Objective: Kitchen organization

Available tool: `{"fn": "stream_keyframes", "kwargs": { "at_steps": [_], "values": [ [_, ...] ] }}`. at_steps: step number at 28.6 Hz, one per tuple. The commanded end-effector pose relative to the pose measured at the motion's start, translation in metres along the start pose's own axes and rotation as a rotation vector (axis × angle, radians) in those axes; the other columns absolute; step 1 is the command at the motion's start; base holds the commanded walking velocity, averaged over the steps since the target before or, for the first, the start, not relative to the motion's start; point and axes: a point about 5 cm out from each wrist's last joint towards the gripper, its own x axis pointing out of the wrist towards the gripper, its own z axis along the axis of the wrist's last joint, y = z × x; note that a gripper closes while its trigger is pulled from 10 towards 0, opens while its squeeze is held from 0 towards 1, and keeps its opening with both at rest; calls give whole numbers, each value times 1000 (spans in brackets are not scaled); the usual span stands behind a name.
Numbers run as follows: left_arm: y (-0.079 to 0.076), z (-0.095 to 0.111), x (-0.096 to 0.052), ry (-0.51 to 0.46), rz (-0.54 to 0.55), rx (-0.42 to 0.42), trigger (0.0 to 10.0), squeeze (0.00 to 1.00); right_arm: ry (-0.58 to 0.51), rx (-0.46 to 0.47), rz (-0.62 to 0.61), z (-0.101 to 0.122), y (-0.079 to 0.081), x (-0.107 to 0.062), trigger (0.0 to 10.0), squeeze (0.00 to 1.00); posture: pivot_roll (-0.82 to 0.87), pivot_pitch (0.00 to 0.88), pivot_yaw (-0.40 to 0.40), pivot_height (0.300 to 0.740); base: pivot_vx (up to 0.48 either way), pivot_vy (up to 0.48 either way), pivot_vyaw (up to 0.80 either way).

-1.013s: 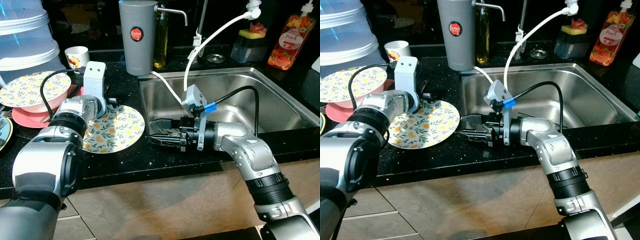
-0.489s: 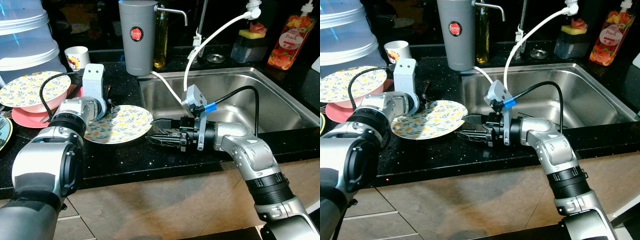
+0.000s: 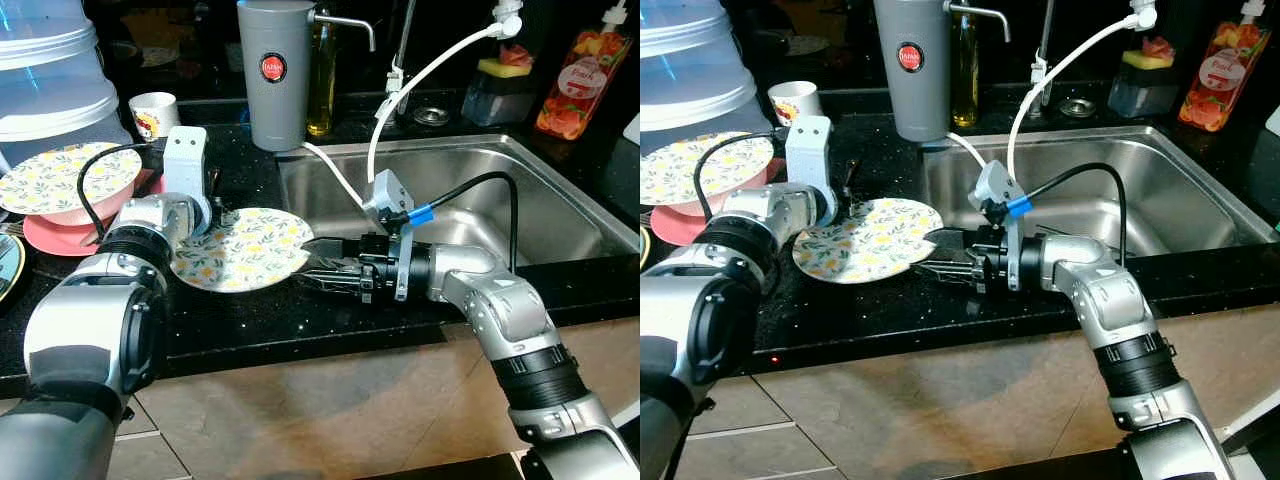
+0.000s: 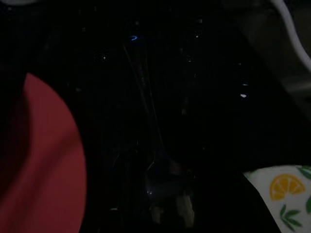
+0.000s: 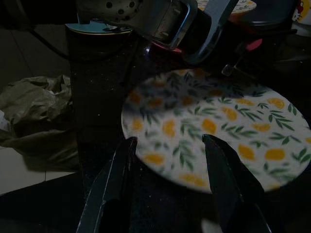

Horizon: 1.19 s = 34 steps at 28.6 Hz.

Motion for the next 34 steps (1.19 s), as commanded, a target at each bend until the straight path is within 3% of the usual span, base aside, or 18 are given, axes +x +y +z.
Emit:
{"fn": "stream_keyframes", "kwargs": {
  "at_steps": [1,6,12,13,18,22,24,26,29,34],
  "values": [
    [2,11,-2,-44,6,10,0,0,-2,-27,3,5,-1,1,10000,0,1,131,43,740,0,0,0],
    [-2,29,-6,-115,-9,26,0,0,-7,-30,2,7,-1,1,10000,0,-3,124,40,740,0,0,0],
    [-8,57,-13,-229,-50,-13,0,0,-25,-42,-23,11,-3,2,10000,0,-13,108,34,740,0,0,0],
    [-11,68,-17,-299,-86,-27,0,0,-59,-52,-99,15,-9,3,10000,0,-17,102,33,740,0,0,0],
    [-18,78,-20,-361,-152,-61,0,0,-140,-33,-272,23,-23,3,10000,0,-22,98,29,740,0,0,0],
    [-26,93,-30,-604,-252,-96,0,0,-334,53,-521,38,-37,0,10000,0,-27,96,18,740,0,0,0],
    [-27,93,-31,-630,-269,-95,0,0,-363,66,-554,40,-38,-1,10000,0,-27,96,18,740,0,0,0],
    [-29,92,-34,-673,-286,-82,0,0,-399,82,-597,42,-39,-2,10000,0,-25,95,11,740,0,0,0],
    [-26,85,-42,-776,-243,24,0,0,-500,132,-728,46,-42,-3,10000,0,-26,95,-2,740,0,0,0],
    [-19,81,-52,-843,-215,45,0,43,-555,156,-820,48,-44,-5,10000,0,-20,100,-7,740,0,0,0]
  ]
}}
